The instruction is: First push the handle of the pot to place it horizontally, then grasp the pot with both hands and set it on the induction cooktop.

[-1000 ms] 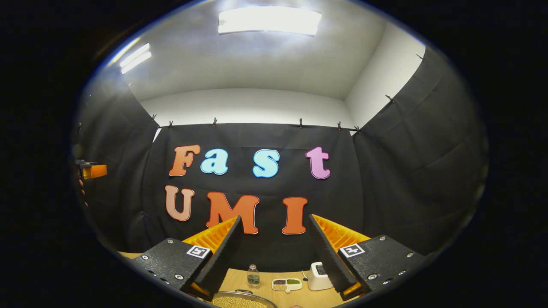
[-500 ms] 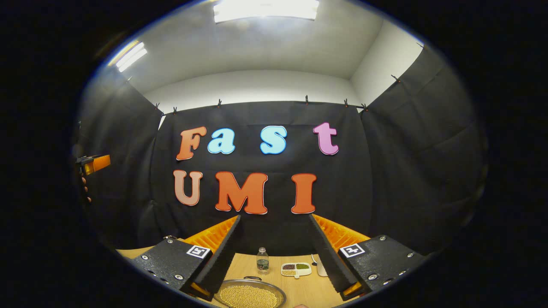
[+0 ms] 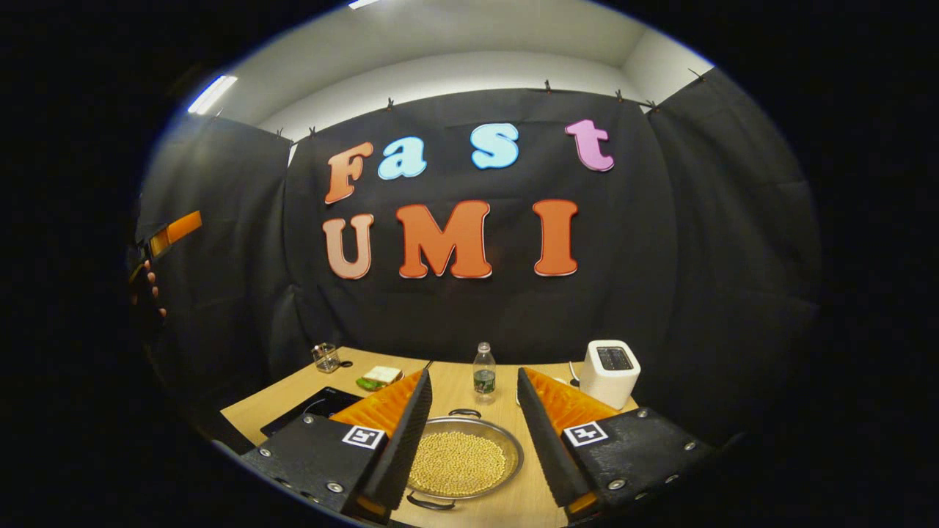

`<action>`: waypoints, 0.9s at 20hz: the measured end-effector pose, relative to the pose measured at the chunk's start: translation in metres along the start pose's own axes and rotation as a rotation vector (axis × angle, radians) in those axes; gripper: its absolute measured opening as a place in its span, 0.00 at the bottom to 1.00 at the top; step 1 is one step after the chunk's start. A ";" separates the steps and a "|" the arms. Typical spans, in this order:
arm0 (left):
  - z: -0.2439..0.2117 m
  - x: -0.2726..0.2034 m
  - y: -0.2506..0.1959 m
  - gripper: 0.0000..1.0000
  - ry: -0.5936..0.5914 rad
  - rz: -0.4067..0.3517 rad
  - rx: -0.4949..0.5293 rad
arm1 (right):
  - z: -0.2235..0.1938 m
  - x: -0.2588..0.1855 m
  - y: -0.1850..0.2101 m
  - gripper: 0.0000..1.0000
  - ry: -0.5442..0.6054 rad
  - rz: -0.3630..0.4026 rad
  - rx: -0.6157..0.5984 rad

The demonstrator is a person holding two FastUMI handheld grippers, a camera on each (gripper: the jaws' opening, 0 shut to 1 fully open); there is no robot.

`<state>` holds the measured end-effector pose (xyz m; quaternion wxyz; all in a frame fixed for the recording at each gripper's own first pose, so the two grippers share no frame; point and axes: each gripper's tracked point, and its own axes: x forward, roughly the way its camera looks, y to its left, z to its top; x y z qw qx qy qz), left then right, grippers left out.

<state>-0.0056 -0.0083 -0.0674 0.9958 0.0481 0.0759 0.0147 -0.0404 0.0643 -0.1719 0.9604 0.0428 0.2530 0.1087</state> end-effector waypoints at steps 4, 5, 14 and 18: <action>-0.017 0.003 0.003 0.97 0.039 0.018 0.032 | -0.066 0.010 0.035 0.58 0.202 0.126 0.045; -0.019 0.005 0.002 0.97 0.044 0.019 0.039 | -0.080 0.011 0.043 0.54 0.258 0.160 0.073; -0.030 0.011 0.006 0.97 0.064 0.033 0.052 | -0.184 0.017 0.087 0.23 0.619 0.279 0.158; -0.040 0.016 0.008 0.97 0.086 0.043 0.067 | -0.230 0.017 0.113 0.12 0.765 0.350 0.194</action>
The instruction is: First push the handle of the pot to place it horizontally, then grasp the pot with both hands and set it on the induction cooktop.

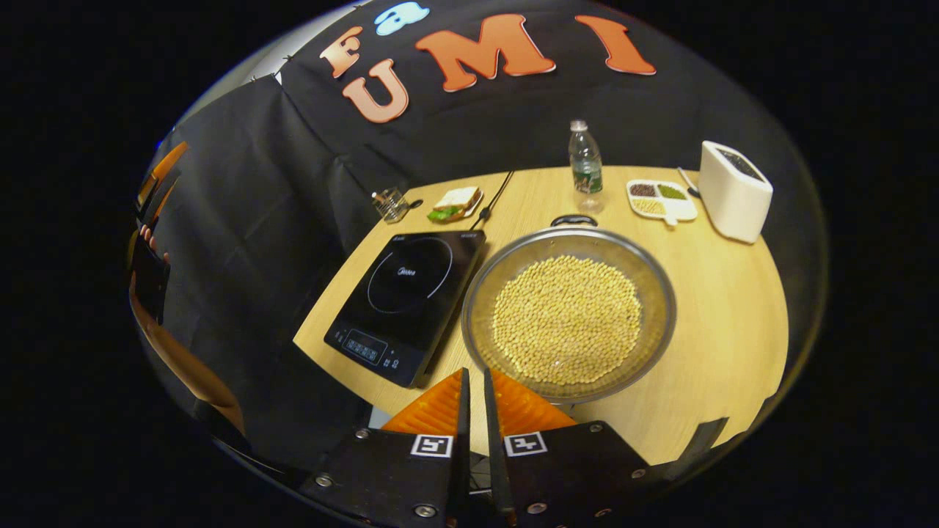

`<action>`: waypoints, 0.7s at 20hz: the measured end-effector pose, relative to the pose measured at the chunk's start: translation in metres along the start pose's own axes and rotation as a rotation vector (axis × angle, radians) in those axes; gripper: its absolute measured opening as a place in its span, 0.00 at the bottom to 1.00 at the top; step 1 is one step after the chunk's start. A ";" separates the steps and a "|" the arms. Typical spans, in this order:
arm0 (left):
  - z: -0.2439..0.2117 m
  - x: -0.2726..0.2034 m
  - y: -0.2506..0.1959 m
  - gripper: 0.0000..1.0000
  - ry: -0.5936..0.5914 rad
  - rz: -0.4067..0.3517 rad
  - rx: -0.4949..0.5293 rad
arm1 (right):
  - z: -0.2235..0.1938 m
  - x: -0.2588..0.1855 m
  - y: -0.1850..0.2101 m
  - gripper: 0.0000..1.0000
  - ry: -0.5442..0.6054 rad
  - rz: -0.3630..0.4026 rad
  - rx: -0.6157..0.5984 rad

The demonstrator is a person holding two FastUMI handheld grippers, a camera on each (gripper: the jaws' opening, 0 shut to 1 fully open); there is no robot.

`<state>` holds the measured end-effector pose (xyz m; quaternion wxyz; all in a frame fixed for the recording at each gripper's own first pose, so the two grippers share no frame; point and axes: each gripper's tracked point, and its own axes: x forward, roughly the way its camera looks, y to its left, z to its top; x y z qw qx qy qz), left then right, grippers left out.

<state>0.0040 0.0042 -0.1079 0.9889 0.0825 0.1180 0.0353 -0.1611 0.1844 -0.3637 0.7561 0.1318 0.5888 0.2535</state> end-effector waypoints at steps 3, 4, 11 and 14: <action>-0.006 0.003 -0.003 0.97 0.016 -0.001 0.012 | -0.027 0.031 -0.004 0.04 0.093 -0.014 0.006; -0.008 0.004 -0.002 0.97 0.019 0.001 0.017 | -0.029 0.038 -0.005 0.00 0.109 -0.015 0.010; -0.027 0.010 -0.006 0.98 0.050 0.006 0.046 | -0.053 0.067 -0.013 0.00 0.190 -0.044 0.012; -0.036 0.014 -0.005 0.99 0.064 0.002 0.051 | -0.055 0.080 -0.011 0.00 0.196 -0.032 0.038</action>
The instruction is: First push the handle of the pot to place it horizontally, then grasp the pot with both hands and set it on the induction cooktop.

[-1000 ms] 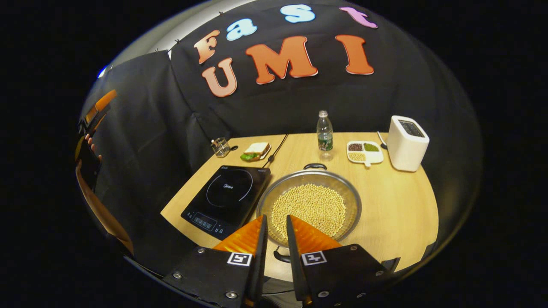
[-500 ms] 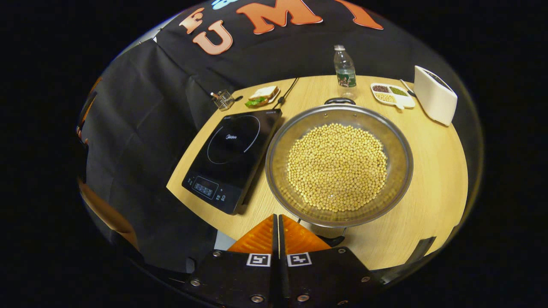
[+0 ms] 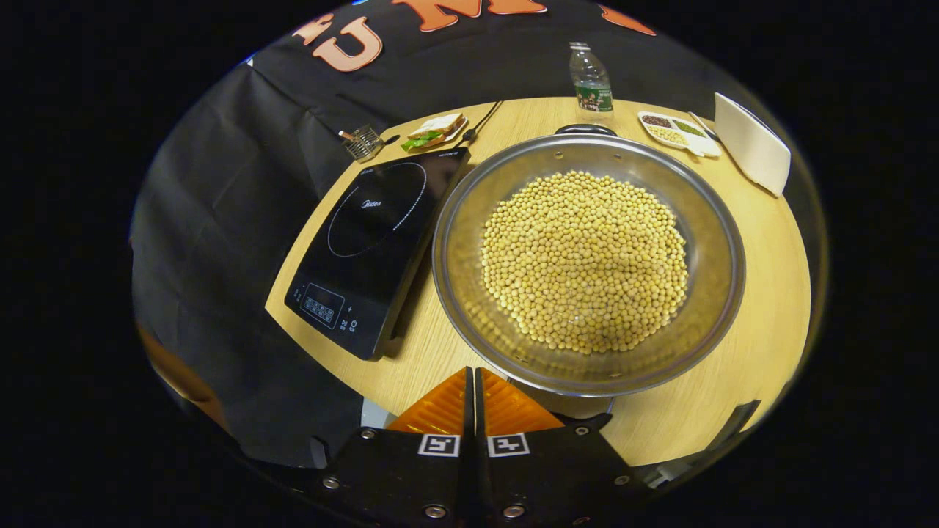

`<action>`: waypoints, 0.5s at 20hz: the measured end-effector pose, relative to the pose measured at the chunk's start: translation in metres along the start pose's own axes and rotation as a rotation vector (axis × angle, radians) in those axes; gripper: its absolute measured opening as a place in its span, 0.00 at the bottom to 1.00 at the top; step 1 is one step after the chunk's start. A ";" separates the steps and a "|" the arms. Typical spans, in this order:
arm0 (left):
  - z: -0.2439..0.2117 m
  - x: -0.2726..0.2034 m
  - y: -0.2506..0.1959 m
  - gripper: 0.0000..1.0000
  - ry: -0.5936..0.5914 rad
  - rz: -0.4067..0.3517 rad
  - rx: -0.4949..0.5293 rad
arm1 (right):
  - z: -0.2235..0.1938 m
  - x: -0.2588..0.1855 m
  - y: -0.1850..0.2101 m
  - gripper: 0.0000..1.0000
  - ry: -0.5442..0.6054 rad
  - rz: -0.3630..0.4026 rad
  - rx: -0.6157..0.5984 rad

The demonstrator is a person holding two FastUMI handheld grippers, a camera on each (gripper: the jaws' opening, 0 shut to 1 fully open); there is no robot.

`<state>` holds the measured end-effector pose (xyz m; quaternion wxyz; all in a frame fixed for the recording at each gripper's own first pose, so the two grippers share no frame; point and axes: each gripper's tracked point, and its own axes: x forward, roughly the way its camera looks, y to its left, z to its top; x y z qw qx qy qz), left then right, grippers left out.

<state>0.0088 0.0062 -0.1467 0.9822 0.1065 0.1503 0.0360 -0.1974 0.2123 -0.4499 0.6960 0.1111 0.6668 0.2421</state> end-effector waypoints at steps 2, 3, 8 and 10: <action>-0.012 0.005 0.001 0.99 0.017 0.002 0.012 | -0.007 0.008 0.005 0.00 0.029 0.026 0.023; -0.020 0.008 0.002 0.98 0.036 0.005 0.017 | -0.011 0.011 0.007 0.00 0.039 0.033 0.025; -0.026 0.007 0.005 0.99 0.059 0.009 0.018 | -0.011 0.013 0.003 0.00 0.035 0.050 0.073; -0.019 0.004 0.003 0.87 0.041 0.008 0.019 | -0.011 0.012 -0.003 0.00 0.025 0.047 0.092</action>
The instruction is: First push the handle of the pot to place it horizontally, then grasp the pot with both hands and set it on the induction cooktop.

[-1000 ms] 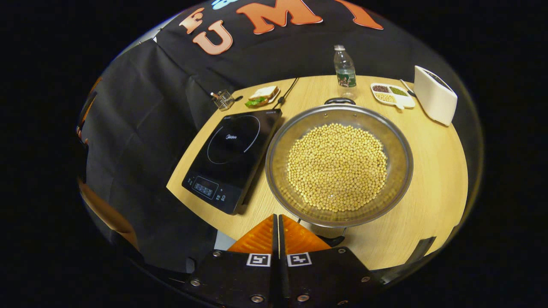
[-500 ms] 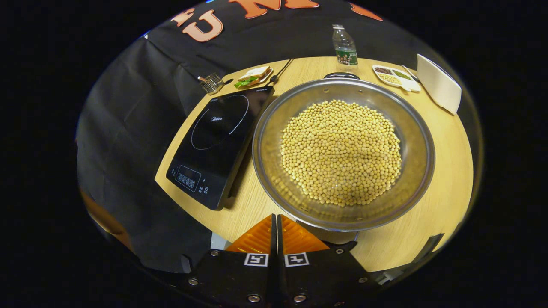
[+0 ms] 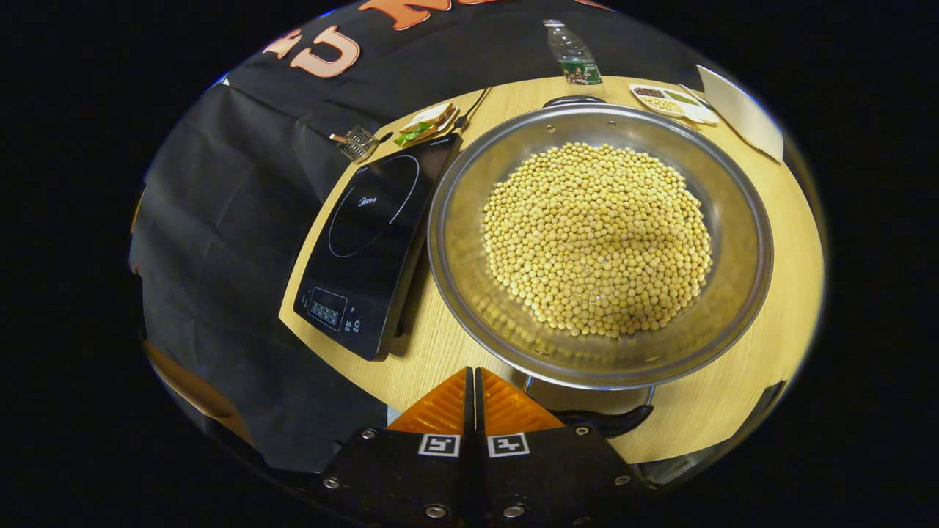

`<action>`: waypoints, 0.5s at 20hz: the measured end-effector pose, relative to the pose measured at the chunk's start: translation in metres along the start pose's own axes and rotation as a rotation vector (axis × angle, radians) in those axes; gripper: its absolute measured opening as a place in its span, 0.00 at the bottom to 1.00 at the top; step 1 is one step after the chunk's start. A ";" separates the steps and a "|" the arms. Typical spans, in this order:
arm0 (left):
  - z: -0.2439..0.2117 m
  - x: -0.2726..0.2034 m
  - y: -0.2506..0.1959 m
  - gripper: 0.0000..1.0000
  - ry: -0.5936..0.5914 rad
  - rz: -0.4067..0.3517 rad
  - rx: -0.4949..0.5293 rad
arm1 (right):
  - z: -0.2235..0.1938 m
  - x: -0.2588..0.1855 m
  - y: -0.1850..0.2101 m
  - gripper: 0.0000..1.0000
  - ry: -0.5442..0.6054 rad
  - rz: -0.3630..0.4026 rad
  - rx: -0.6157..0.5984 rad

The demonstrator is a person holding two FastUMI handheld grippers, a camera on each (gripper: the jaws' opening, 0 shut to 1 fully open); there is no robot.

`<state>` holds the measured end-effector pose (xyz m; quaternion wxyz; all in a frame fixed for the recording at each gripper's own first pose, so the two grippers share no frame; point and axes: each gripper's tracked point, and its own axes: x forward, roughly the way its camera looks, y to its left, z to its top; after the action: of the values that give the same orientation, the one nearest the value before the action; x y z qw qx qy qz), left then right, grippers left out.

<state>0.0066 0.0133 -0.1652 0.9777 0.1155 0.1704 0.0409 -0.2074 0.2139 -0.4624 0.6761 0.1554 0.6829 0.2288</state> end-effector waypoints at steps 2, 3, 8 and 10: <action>0.005 -0.004 -0.003 0.93 -0.024 0.001 0.004 | 0.001 -0.005 -0.009 0.00 -0.006 -0.002 0.023; 0.006 -0.006 -0.005 0.93 -0.034 0.002 0.005 | 0.001 -0.005 -0.012 0.00 -0.010 -0.003 0.035; 0.003 -0.005 -0.016 0.93 -0.036 -0.020 -0.004 | 0.004 -0.013 -0.036 0.00 -0.041 -0.040 0.066; 0.002 -0.005 -0.016 0.93 -0.033 -0.022 -0.012 | 0.008 -0.017 -0.051 0.00 -0.050 -0.064 0.083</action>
<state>0.0031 -0.0036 -0.1659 0.9815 0.1082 0.1552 0.0294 -0.1938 0.1627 -0.4741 0.6928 0.1670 0.6794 0.1746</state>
